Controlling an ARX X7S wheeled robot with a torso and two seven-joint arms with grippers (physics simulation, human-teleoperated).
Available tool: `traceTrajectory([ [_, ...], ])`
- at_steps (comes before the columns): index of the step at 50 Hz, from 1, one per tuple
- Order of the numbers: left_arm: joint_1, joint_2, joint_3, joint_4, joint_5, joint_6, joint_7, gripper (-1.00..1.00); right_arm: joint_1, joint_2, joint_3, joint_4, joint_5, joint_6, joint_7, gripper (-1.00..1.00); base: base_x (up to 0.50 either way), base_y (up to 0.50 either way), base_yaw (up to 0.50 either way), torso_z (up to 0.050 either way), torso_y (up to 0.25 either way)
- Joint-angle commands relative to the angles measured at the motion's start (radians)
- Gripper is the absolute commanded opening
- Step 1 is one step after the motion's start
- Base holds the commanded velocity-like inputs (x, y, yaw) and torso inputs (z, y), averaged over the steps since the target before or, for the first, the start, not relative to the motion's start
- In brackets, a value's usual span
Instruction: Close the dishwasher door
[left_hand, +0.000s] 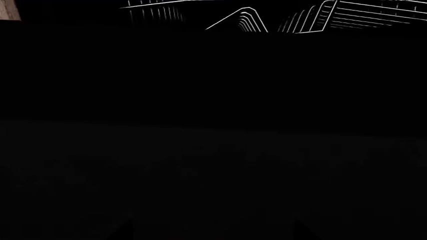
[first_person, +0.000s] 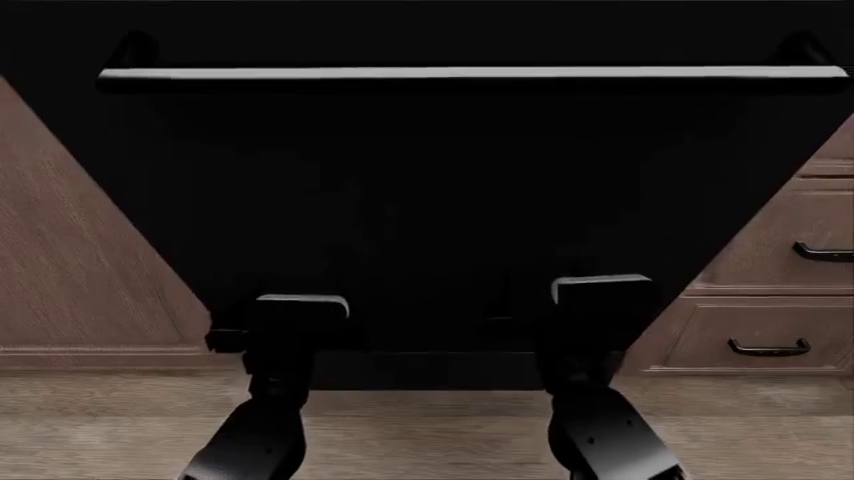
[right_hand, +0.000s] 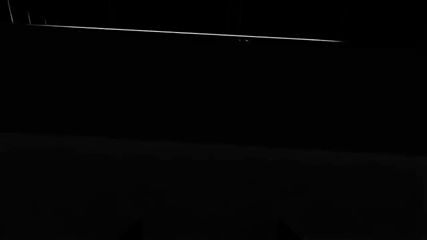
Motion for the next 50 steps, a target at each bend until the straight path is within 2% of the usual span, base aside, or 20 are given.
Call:
traceTrajectory([
  [1,-0.024,0.014,0.007,-0.054,0.009,0.022,0.004,1.0,0.022,0.005,0.009,0.064,0.017,-0.005,0.009,1.0,0.0,0.0,0.0,0.0,0.0],
  [19,-0.048,0.019,0.013,-0.078,0.015,0.024,0.001,1.0,0.054,-0.001,0.006,0.085,0.017,0.0,0.009,1.0,0.0,0.0,0.0,0.0,-0.001],
  [50,-0.125,0.062,0.026,-0.268,0.035,0.083,0.012,1.0,0.125,-0.038,-0.008,0.253,-0.004,-0.041,-0.011,1.0,0.0,0.0,0.0,0.0,-0.002],
])
